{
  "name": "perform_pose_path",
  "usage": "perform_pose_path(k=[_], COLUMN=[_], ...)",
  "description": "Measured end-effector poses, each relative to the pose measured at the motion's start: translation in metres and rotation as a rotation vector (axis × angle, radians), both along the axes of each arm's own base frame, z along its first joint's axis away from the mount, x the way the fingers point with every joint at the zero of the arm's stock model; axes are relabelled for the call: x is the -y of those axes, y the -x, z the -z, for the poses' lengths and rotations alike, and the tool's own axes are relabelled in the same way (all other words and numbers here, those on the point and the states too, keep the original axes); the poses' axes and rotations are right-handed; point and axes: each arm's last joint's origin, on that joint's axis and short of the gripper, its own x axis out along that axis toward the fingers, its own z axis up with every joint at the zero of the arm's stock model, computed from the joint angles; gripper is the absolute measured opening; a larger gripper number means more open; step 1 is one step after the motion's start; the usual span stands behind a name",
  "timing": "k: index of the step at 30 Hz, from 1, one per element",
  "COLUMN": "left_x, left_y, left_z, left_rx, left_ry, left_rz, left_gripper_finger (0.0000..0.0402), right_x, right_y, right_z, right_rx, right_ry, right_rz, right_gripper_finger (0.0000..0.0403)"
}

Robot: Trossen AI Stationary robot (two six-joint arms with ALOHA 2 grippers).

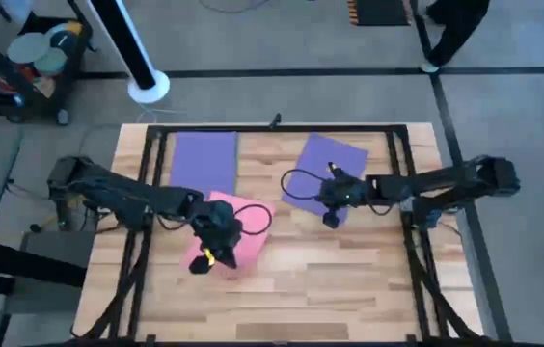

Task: Organize paper
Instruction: Put the pink paper on the bottom right of the table

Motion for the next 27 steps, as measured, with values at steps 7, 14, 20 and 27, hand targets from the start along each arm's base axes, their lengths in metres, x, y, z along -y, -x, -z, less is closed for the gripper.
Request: perform_pose_path(k=[7,14,20,27], left_x=[0.0,-0.01,-0.013,-0.017], left_y=[-0.001,0.0,-0.024,-0.045], left_z=[-0.008,0.032,0.082,0.119], left_rx=[0.01,-0.227,-0.333,-0.335], left_ry=[-0.01,-0.337,-0.444,-0.394], left_rz=[0.003,-0.139,-0.097,-0.058], left_gripper_finger=[0.0054,0.001,0.0002,0.0001], right_x=[0.0,0.0,0.0,-0.001], right_y=[0.0,0.0,0.0,0.001], right_z=[0.0,0.0,0.0,0.001], right_rx=[-0.008,-0.013,-0.009,-0.014], right_ry=[0.003,0.018,0.021,0.023], right_rz=[-0.004,-0.02,-0.02,-0.012], right_gripper_finger=[0.0,0.0,0.0,0.0])
